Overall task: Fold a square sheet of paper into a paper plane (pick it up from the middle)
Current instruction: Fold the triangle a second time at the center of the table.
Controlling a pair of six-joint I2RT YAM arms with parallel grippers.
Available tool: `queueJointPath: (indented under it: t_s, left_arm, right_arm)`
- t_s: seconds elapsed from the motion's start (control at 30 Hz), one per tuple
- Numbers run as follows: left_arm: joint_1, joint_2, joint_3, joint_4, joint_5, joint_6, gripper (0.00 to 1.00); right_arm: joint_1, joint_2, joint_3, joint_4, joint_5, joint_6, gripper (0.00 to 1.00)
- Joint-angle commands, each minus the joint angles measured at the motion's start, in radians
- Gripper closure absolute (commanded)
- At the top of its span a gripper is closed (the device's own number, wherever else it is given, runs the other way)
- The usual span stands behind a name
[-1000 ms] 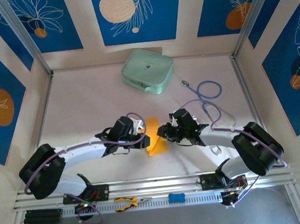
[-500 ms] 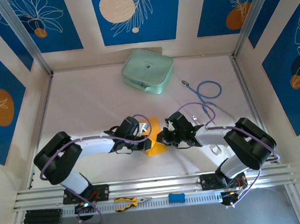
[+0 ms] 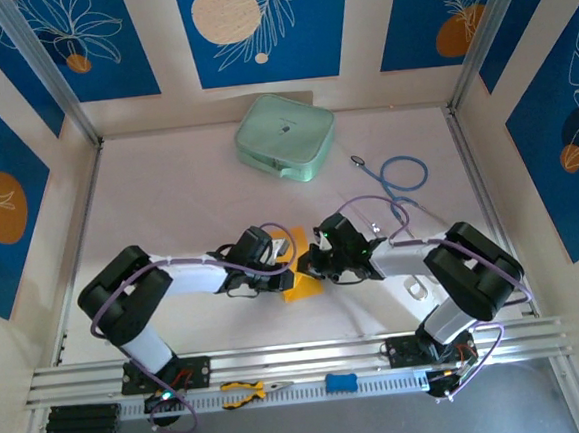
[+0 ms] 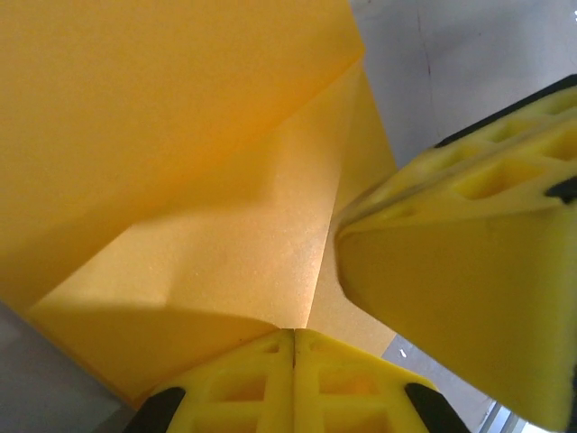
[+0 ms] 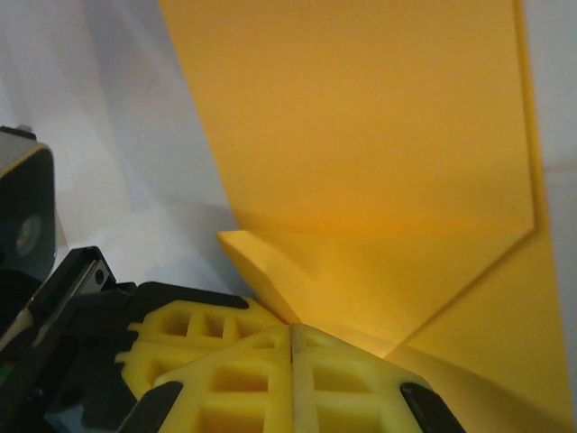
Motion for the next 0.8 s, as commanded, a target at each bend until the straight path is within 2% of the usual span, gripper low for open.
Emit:
queueJointPath:
  t_s: [0.0,0.2,0.53,0.77]
  left_arm:
    - [0.010,0.009,-0.007,0.020,-0.004,0.008,0.96]
    - [0.010,-0.016,-0.015,0.026,-0.004,0.002,0.95]
    - [0.010,-0.186,-0.081,-0.010,0.042,-0.060,0.91]
    - [0.008,-0.153,-0.099,-0.005,0.058,-0.070,0.95]
  right_arm:
    - [-0.007,0.024,0.020,-0.008,0.000,0.013,0.97]
    - [-0.029,0.078,0.021,-0.015,0.005,0.020,0.99]
    - [-0.037,0.112,-0.007,-0.009,0.023,0.033,1.00]
    - [-0.039,0.103,0.007,-0.021,0.018,0.016,0.98]
